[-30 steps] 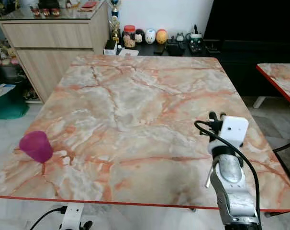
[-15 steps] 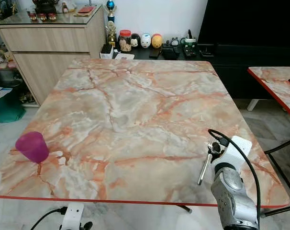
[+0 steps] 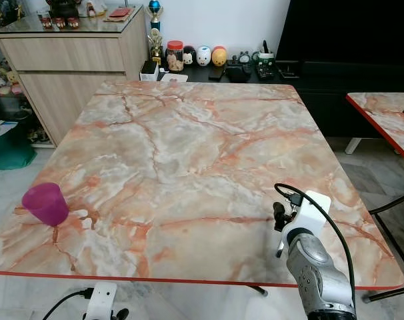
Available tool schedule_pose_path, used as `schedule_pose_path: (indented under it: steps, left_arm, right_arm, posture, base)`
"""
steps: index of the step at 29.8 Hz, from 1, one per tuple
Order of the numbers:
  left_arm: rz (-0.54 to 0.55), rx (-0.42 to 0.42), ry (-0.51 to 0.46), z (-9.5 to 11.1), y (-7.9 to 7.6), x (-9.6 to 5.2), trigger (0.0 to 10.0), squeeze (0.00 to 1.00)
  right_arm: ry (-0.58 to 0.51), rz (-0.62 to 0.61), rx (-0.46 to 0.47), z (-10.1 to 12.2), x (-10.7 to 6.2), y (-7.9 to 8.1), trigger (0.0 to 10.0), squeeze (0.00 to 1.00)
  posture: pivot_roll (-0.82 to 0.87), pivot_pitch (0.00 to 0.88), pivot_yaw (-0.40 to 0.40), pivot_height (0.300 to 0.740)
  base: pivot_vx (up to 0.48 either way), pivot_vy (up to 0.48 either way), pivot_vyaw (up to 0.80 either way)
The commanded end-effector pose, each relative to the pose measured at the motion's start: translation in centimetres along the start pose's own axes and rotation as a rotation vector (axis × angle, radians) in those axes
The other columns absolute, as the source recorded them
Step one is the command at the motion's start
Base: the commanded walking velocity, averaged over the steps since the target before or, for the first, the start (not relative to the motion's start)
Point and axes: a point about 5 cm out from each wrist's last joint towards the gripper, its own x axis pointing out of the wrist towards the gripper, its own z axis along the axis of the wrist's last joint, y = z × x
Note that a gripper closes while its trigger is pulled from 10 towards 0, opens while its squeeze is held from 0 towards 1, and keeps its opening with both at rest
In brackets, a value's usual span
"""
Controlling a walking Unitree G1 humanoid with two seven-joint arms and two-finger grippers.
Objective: Setting the table
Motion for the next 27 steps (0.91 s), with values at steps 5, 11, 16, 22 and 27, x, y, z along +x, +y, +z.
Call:
schedule_pose_path:
  steps: [5,11,16,22,27]
  left_arm:
    - [-0.005,0.000,0.020,-0.6,-0.1,-0.1,10.0,0.00]
    - [-0.006,-0.001,0.019,-0.5,-0.1,-0.1,10.0,0.00]
    - [-0.005,-0.002,0.019,-0.5,-0.1,-0.1,10.0,0.00]
    - [-0.003,-0.004,0.020,-0.5,-0.1,-0.1,10.0,0.00]
    - [-0.001,-0.006,0.018,-0.5,-0.1,-0.1,10.0,0.00]
  right_arm:
    - [-0.009,-0.048,0.006,0.4,0.2,-0.6,10.0,1.00]
    - [-0.009,-0.027,0.001,0.4,0.5,-0.4,10.0,0.09]
    - [-0.005,-0.018,-0.004,0.3,0.7,-0.3,10.0,0.00]
    - [-0.003,-0.033,-0.005,0.4,1.3,-0.6,10.0,0.00]
    - [-0.019,-0.043,-0.002,1.1,1.8,-0.6,10.0,0.00]
  posture:
    - [-0.01,0.000,-0.032,0.740]
    - [-0.01,0.000,-0.033,0.740]
    - [-0.01,0.000,-0.033,0.740]
    - [-0.01,0.000,-0.033,0.740]
    - [-0.01,0.000,-0.030,0.740]
  base:
    - [0.000,0.000,0.00]
    - [0.000,0.000,0.00]
    - [0.000,0.000,0.00]
    - [0.000,0.000,0.00]
    - [0.000,0.000,0.00]
